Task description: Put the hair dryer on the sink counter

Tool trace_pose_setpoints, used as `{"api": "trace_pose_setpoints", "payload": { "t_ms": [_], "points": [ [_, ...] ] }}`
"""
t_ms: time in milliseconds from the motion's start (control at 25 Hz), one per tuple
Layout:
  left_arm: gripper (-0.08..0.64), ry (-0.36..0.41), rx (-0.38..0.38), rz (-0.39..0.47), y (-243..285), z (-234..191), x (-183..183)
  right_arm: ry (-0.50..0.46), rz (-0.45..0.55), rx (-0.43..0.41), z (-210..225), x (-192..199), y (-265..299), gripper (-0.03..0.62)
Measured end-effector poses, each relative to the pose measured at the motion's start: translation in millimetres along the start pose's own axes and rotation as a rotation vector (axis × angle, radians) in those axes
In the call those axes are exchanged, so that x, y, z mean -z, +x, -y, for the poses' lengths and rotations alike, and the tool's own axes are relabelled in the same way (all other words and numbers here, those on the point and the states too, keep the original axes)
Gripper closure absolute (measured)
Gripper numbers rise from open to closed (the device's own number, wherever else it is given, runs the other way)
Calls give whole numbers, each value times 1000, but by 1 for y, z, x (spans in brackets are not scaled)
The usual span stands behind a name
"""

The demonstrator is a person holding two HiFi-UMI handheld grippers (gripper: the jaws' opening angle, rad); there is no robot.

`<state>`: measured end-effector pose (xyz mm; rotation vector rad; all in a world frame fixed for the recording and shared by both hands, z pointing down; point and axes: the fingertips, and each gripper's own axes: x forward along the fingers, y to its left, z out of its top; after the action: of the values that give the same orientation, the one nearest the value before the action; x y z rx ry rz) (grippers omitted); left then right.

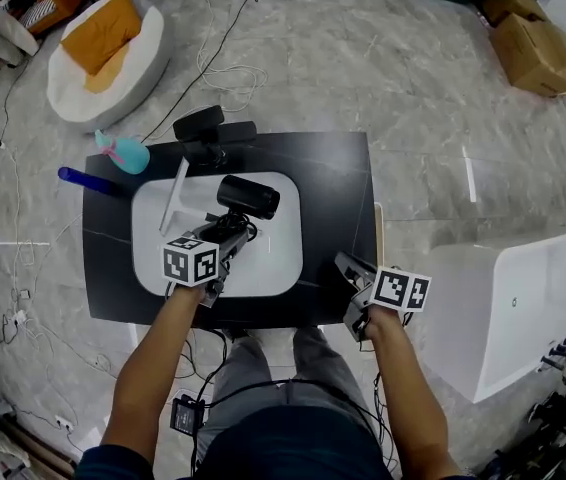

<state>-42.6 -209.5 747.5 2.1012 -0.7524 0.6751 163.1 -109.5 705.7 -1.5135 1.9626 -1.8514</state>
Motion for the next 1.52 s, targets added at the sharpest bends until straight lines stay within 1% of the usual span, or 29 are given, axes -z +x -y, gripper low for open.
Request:
{"api": "trace_pose_setpoints", "payload": {
  "t_ms": [80,200,320,480,560,640,720,920,1200,1360,1520],
  "points": [
    [360,-29,-4,10,14,-9,-6,-12,16,6,2,-11,10,581],
    [360,-30,-2,19,26,-6,-10,-73,12,5,2,-20,25,581],
    [360,-6,-4,-11,30,6,-6,-85,6,5,7,-26,35,581],
    [360,28,27,-27,32,19,-11,-113,16,24,7,-35,40,581],
    [360,57,16,-39,34,19,-17,-122,33,25,4,-42,42,581],
    [360,78,-11,-61,39,16,-21,-128,44,27,4,-47,43,581],
    [360,81,-23,-74,46,14,-26,-136,51,31,5,-52,44,581],
    [360,88,-4,-79,63,25,-38,-148,66,41,10,-61,41,581],
    [360,128,-19,-124,95,44,-41,-171,82,49,22,-73,30,581],
    [360,149,-25,-128,108,55,-46,-179,93,54,29,-81,25,581],
    [360,177,-47,-131,119,64,-51,-181,101,50,33,-87,23,581]
  ]
}}
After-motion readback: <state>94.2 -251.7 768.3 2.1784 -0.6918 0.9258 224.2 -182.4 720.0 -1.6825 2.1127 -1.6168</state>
